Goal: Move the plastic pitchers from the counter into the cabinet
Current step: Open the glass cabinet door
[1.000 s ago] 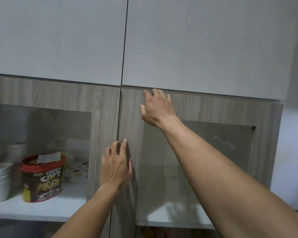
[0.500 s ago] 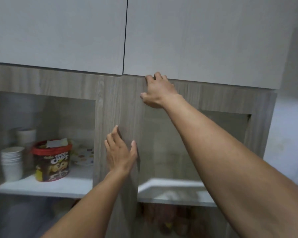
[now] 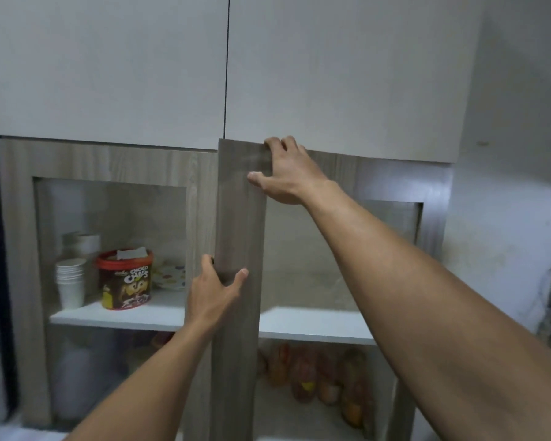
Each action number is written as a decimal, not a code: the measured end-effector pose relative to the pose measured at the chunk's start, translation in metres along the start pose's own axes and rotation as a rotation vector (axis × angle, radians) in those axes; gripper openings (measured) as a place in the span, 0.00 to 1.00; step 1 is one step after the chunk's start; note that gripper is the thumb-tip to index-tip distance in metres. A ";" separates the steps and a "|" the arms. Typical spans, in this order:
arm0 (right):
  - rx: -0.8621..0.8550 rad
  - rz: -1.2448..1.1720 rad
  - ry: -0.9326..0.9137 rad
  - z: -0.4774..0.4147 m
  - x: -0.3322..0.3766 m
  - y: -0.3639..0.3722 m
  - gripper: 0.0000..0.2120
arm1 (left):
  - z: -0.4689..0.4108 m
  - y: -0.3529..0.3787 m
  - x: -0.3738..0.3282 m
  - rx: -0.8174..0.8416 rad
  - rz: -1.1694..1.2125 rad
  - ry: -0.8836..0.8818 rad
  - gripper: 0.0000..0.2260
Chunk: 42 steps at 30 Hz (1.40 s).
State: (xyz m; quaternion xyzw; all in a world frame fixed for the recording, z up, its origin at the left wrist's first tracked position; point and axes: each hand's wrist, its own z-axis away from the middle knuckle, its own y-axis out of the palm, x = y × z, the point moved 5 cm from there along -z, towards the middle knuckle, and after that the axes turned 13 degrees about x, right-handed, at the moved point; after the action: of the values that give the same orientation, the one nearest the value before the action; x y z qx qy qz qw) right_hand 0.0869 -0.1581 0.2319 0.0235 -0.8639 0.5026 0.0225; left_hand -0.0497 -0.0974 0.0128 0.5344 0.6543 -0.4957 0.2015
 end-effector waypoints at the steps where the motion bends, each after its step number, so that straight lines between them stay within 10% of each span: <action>1: -0.002 -0.016 -0.002 0.006 0.003 -0.005 0.37 | 0.007 -0.002 -0.002 0.009 -0.001 0.007 0.25; 20: -0.107 -0.104 0.242 0.257 0.026 -0.135 0.34 | 0.230 0.041 -0.158 0.191 -0.117 0.503 0.10; 31: -0.109 0.490 0.490 0.402 -0.052 -0.225 0.31 | 0.297 0.159 -0.284 0.448 -0.143 0.768 0.44; 42: -0.016 0.702 0.697 0.485 -0.169 -0.269 0.34 | 0.330 0.298 -0.374 0.577 -0.078 0.786 0.50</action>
State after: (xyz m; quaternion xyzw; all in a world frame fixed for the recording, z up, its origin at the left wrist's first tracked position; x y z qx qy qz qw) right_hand 0.2652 -0.7100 0.2154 -0.4386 -0.7646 0.4511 0.1395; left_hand 0.2602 -0.5877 0.0398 0.6903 0.5363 -0.4245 -0.2359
